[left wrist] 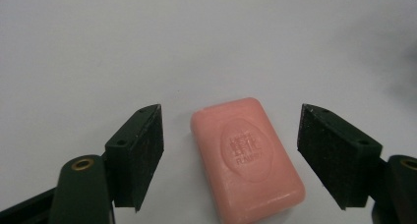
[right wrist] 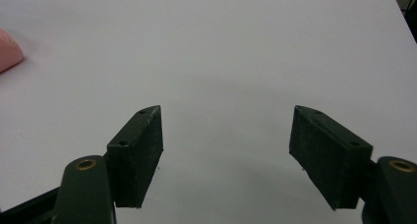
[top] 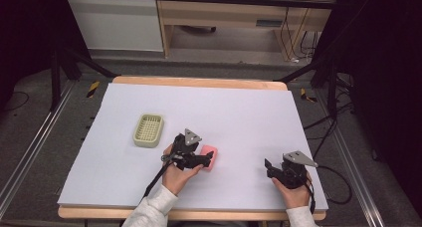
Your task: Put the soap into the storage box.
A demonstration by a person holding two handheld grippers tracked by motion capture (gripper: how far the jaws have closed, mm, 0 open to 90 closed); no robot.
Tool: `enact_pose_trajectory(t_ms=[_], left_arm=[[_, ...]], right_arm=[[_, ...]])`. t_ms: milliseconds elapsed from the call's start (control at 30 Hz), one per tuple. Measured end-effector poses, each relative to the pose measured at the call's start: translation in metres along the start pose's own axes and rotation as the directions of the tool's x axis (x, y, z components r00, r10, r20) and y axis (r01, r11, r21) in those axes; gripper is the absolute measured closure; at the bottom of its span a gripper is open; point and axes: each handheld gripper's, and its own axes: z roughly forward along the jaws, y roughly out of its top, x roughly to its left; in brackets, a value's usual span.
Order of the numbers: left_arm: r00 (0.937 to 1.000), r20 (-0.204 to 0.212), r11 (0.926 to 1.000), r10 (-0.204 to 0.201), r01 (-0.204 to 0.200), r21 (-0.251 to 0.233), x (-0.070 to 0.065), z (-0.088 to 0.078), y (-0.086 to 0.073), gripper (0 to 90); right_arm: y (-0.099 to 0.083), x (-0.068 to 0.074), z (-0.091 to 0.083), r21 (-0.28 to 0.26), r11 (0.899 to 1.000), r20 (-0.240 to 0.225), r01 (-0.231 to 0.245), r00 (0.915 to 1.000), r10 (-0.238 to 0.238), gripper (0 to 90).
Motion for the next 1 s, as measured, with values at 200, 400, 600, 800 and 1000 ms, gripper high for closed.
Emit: enact_pose_trajectory(t_ms=[200, 400, 600, 800, 1000], left_arm=[[1.0000, 0.003, 0.9999, 0.009, -0.009, 0.012, -0.006, 0.007, -0.002, 24.4], [1.0000, -0.002, 0.9996, 0.008, -0.008, 0.027, -0.008, 0.013, -0.002, 23.2], [0.9999, -0.012, 0.9989, 0.003, -0.002, 0.046, -0.009, 0.020, -0.002, 22.3], [0.9998, -0.022, 0.9977, 0.001, 0.001, 0.068, -0.011, 0.030, -0.002, 21.5], [0.9997, -0.026, 0.9948, 0.003, -0.001, 0.102, -0.011, 0.036, -0.004, 21.5]], right_arm=[[0.000, 0.000, 0.000, 0.003, 1.000, 0.001, -0.001, 1.0000, 0.001, 28.9], [0.000, 0.000, 0.001, 0.007, 1.000, -0.002, -0.002, 1.0000, 0.002, 29.1], [0.000, 0.000, 0.001, 0.011, 1.000, -0.013, -0.009, 0.9999, 0.009, 30.1], [-0.001, -0.001, 0.002, 0.013, 1.000, -0.018, -0.004, 0.9998, 0.004, 31.5], [-0.001, 0.000, 0.002, 0.017, 1.000, -0.024, -0.003, 0.9997, 0.004, 32.8]])
